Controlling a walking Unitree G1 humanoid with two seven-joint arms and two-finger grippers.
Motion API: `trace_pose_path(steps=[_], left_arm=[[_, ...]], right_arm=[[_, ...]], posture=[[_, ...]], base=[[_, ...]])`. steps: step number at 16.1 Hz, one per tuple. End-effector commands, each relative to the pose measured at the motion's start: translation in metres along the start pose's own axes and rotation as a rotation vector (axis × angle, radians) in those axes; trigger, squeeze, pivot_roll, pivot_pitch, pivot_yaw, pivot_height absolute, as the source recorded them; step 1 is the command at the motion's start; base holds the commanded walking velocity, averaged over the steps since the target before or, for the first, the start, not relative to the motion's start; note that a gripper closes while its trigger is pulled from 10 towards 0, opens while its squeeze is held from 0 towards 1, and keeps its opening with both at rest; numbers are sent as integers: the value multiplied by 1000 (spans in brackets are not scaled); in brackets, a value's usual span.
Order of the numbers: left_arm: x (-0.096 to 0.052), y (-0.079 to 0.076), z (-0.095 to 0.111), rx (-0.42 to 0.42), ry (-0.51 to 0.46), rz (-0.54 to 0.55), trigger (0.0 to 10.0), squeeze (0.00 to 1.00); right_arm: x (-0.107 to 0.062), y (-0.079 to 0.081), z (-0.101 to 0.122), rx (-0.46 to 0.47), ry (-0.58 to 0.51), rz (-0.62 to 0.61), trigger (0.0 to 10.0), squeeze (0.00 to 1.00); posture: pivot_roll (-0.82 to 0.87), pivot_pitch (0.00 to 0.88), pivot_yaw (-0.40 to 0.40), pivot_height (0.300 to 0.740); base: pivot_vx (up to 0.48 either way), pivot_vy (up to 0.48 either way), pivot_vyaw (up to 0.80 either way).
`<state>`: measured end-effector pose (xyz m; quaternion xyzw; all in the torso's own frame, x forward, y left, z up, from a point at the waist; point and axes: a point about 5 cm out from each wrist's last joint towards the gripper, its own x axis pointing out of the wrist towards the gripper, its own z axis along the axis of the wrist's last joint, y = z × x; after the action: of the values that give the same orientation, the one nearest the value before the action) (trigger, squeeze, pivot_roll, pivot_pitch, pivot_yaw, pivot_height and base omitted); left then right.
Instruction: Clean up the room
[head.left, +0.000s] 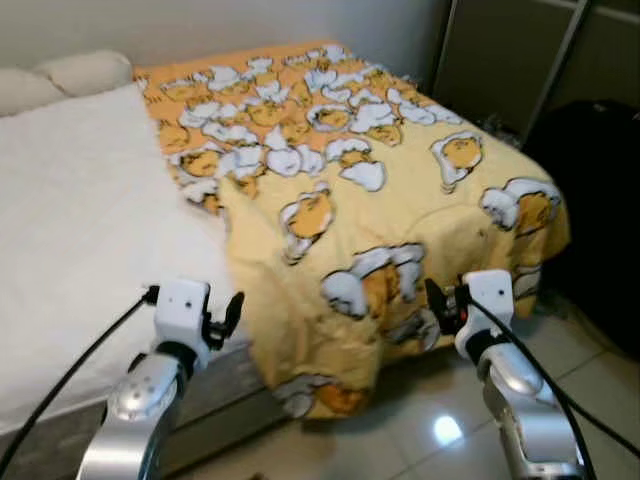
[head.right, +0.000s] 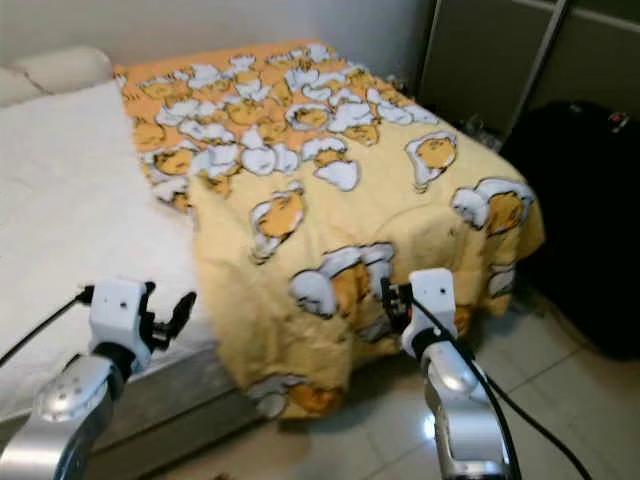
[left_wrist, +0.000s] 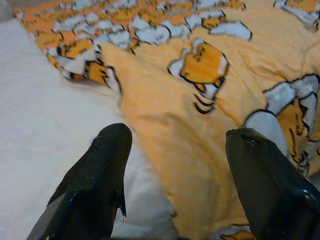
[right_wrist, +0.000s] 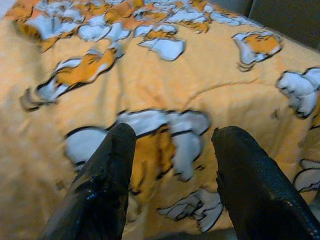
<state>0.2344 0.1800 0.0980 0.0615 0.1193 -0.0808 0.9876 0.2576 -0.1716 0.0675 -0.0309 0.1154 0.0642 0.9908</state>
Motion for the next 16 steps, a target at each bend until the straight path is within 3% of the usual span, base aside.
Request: trace_pose_path(steps=[1,4,6,13,16], left_arm=[[-3,7,-1,14,8,36,10000,0],[-3,6,0,18,6,38,10000,0],[0,5,2,28,-3,36,10000,0],[9,1,10,22,-33,30,10000,0],[11,4,15,-19,-46,41,10000,0]], right_arm=[[1,10,4,-13,-17,34,10000,0],[3,14,9,6,-26,78,10000,0],[8,17,13,-36,-40,102,10000,0],[13,25,20,12,-51,152,10000,0],[15,25,19,-11,-60,131,10000,0]], posture=[[3,15,26,740],[4,14,24,740],[4,11,24,740],[14,0,24,740],[21,0,26,740]], base=[[0,356,0],[0,360,0],[0,354,0],[0,357,0],[0,97,0]])
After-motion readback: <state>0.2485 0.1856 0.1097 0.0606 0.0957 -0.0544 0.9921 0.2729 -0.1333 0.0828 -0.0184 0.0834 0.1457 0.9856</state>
